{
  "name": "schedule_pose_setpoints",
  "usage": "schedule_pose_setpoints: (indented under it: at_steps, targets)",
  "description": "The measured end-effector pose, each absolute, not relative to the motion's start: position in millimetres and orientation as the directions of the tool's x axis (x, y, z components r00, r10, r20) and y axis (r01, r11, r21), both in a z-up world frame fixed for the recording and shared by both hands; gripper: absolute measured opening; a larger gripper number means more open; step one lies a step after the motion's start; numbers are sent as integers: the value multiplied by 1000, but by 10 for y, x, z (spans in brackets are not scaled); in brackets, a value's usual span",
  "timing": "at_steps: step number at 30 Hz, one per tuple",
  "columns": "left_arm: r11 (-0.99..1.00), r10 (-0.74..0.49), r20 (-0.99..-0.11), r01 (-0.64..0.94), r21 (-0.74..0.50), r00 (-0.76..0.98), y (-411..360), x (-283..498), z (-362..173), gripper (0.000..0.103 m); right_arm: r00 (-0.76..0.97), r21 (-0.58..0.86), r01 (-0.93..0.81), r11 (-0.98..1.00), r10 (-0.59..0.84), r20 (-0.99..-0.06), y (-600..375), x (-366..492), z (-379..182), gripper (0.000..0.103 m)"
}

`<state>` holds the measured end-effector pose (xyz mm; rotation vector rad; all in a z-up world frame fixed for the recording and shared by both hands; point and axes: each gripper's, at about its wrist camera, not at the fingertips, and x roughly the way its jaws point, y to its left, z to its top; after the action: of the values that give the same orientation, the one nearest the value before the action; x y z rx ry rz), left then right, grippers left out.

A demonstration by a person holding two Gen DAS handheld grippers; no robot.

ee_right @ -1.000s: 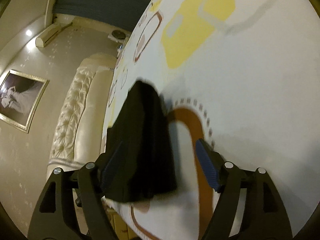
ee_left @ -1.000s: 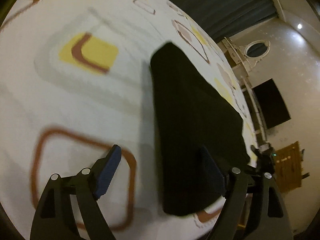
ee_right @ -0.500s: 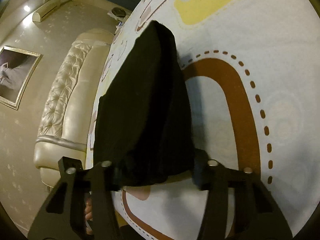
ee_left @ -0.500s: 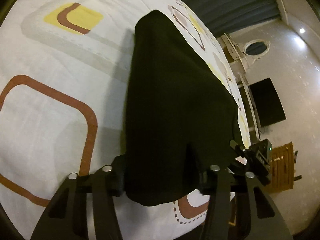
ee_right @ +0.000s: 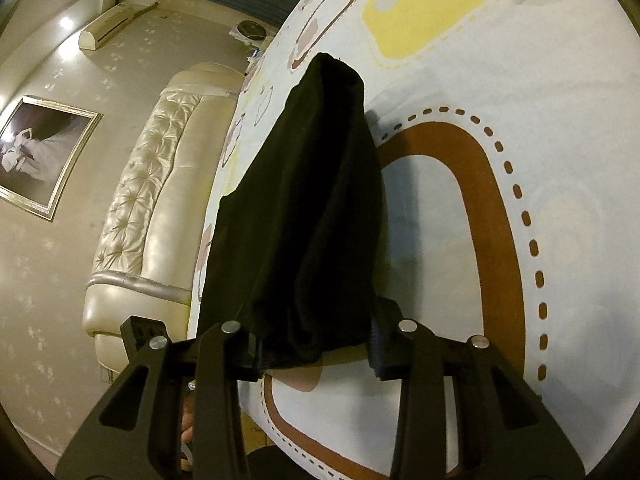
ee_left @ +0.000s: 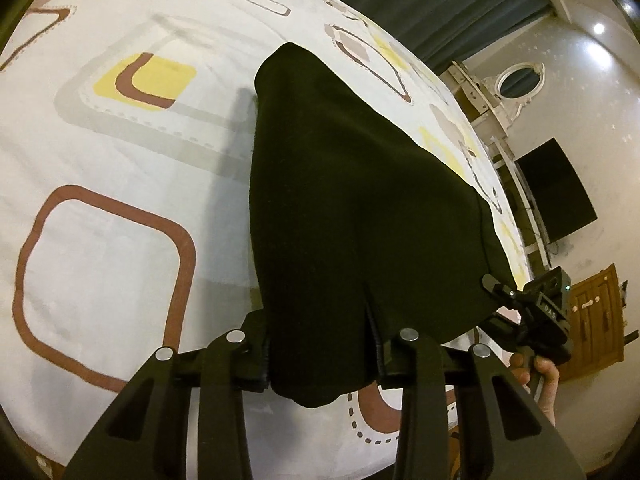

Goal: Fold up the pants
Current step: 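Lower the folded pants onto the bed with both grippers and release them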

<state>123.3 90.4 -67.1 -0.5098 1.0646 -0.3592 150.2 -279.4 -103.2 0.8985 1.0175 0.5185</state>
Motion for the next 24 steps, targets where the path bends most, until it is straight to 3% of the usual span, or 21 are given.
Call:
schedule_pose_setpoints:
  at_steps: [24]
  targets:
    - [838, -504, -743, 42, -544, 441, 874, 1247, -680, 36, 447, 840, 32, 541, 744, -496, -2792, 1331, -1065, 36]
